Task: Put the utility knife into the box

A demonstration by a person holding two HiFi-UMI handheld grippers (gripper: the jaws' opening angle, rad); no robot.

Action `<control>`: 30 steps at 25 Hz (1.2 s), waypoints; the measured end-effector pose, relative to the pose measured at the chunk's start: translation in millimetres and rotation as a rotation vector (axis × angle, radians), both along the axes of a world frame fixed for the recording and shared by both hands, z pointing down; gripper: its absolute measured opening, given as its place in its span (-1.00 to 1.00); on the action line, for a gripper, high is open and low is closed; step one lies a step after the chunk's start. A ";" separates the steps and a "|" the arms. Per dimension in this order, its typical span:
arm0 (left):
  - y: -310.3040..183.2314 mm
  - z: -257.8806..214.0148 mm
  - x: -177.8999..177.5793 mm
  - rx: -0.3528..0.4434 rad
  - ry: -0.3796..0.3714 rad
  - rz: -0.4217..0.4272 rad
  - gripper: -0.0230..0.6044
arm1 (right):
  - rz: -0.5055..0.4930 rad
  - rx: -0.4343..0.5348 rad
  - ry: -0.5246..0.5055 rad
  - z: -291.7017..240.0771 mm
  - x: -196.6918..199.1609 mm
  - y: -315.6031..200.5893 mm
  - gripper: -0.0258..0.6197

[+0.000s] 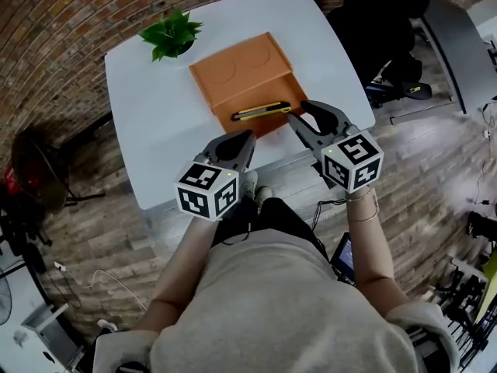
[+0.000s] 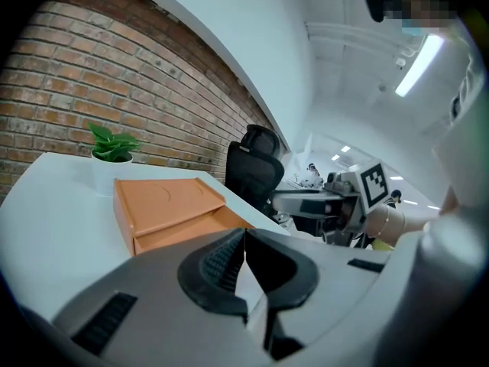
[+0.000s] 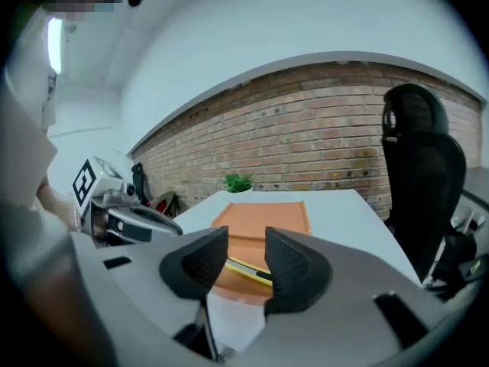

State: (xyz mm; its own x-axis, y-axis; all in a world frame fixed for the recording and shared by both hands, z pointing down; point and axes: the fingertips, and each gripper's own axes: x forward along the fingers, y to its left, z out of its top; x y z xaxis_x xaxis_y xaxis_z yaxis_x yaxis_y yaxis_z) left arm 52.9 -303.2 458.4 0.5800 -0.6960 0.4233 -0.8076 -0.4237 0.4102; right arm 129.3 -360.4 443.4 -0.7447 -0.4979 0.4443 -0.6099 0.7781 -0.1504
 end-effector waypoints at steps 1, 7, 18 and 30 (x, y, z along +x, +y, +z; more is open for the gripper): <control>-0.3 -2.9 1.0 0.007 -0.002 0.002 -0.90 | 0.025 -0.007 -0.043 -6.0 3.9 1.5 -0.46; -2.9 -22.2 -0.1 0.055 -0.027 0.009 -0.90 | 0.119 0.011 -0.197 -35.3 15.6 11.9 -0.75; -5.5 -35.9 7.1 0.098 -0.003 0.062 -0.90 | 0.212 -0.019 -0.469 -56.3 -3.9 33.4 -0.92; 4.5 -14.4 14.3 0.035 -0.068 0.110 -0.90 | 0.212 -0.057 -0.389 -38.5 -11.2 47.2 -0.92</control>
State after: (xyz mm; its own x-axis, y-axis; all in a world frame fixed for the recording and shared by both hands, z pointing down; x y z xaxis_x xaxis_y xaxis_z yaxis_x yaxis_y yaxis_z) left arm 67.3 -298.7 444.0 0.6243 -0.6452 0.4405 -0.7811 -0.5240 0.3395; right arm 118.1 -313.2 404.9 -0.7461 -0.6403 0.1825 -0.6445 0.6257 -0.4394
